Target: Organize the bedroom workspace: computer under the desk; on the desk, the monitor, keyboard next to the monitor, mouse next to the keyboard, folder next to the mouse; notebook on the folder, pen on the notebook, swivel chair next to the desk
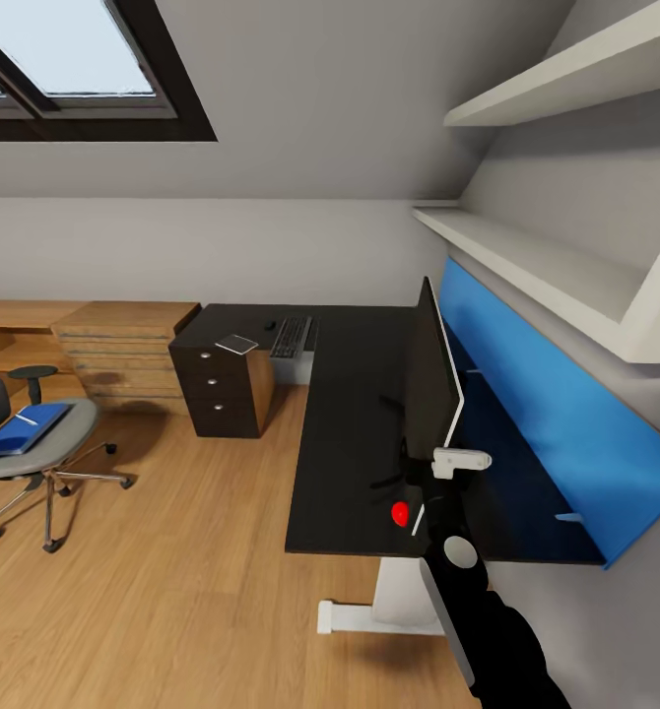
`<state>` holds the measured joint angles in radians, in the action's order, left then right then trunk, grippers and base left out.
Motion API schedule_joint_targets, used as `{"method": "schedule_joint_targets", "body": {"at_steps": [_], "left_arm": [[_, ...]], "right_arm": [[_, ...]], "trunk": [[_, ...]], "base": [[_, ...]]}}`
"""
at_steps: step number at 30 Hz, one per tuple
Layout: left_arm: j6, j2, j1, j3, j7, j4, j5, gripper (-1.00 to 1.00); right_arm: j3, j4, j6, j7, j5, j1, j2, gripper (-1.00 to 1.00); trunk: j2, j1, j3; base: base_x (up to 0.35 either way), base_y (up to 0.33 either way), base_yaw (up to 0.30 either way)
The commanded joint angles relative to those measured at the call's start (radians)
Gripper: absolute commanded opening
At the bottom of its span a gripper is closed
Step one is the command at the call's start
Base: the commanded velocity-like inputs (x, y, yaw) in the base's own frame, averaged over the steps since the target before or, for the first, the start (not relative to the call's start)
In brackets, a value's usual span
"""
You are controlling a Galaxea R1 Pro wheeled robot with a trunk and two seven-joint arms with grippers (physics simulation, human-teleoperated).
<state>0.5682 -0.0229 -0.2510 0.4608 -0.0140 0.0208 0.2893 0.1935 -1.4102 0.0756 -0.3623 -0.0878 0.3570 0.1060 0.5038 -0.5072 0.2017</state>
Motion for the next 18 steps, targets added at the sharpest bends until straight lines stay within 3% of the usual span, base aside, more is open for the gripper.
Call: {"method": "schedule_joint_targets", "body": {"at_steps": [1, 8, 18], "left_arm": [[0.002, 0.000, -0.001, 0.009, -0.001, 0.000, 0.007, 1.00], [0.002, 0.000, -0.001, 0.009, -0.001, 0.000, 0.007, 1.00], [0.002, 0.000, -0.001, 0.009, -0.001, 0.000, 0.007, 1.00]], "right_arm": [[0.001, 0.000, 0.008, -0.006, -0.007, 0.001, 0.000, 1.00], [0.001, 0.000, 0.008, -0.006, -0.007, 0.000, 0.000, 1.00], [0.001, 0.006, 0.007, -0.006, -0.008, 0.001, 0.000, 1.00]], "trunk": [[0.001, 0.000, 0.002], [0.001, 0.000, 0.002], [0.001, 0.000, 0.002]], "base": [[0.003, 0.000, 0.000], [-0.012, 0.000, 0.000], [-0.129, 0.000, 0.000]]}}
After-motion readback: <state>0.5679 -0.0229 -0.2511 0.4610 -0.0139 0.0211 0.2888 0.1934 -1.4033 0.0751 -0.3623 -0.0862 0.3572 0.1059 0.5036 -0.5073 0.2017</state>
